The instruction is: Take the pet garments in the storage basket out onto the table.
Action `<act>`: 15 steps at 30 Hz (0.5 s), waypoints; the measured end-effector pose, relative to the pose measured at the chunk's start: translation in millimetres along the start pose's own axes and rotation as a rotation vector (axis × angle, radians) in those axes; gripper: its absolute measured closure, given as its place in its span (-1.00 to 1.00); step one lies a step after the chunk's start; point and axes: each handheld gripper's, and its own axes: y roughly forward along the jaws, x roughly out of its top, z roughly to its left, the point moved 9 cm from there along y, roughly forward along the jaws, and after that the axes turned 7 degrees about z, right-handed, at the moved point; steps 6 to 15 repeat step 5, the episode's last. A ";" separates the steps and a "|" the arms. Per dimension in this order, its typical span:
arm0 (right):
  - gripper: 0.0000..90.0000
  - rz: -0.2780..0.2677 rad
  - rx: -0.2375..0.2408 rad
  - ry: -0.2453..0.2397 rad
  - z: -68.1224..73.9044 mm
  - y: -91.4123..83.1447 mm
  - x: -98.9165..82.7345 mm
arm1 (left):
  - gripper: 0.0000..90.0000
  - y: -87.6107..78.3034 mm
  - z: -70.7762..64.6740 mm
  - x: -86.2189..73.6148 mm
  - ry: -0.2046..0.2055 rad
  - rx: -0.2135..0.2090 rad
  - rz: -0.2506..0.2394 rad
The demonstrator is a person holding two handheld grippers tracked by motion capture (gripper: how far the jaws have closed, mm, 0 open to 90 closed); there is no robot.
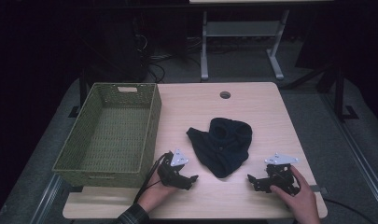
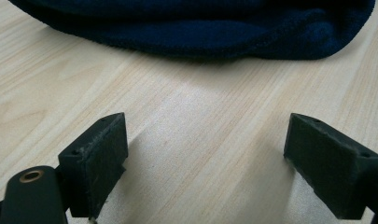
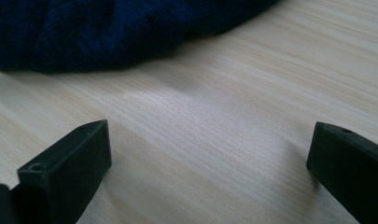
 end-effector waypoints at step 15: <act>-1.00 0.001 -0.002 0.001 0.0 -0.1 -0.1 | -0.71 0.0 0.0 0.0 0.000 0.000 0.000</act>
